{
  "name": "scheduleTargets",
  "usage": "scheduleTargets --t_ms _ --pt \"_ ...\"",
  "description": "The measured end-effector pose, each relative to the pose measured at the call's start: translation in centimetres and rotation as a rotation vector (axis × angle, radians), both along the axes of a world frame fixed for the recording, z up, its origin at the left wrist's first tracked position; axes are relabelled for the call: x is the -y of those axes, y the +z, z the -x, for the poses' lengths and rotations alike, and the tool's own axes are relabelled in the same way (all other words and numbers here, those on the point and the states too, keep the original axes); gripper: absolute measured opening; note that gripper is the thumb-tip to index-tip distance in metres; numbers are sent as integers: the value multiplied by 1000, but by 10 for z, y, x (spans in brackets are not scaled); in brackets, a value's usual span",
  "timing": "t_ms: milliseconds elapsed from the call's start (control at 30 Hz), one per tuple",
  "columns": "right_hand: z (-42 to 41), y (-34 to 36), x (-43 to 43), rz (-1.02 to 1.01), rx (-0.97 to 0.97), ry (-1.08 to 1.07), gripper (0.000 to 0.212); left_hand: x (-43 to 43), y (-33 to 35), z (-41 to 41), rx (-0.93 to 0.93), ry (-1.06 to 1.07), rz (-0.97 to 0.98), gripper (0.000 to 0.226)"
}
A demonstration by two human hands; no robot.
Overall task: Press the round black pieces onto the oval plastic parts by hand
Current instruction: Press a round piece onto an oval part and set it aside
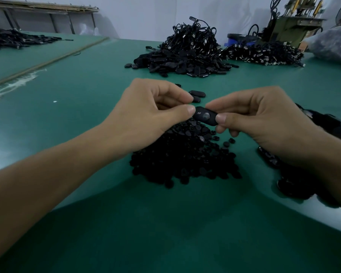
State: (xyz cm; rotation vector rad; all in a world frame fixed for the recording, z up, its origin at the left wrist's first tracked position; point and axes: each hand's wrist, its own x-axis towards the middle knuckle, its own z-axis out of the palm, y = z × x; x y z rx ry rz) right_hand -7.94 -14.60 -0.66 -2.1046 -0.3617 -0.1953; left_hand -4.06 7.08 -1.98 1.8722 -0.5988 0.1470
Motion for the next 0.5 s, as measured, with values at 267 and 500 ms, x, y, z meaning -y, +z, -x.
scheduleTargets --t_ms 267,500 --pt "3 -2 -7 -73 30 35 18 -2 -2 9 -16 -63 32 19" --pt "4 -5 -14 -24 96 -27 10 1 -4 12 -5 -65 65 20"
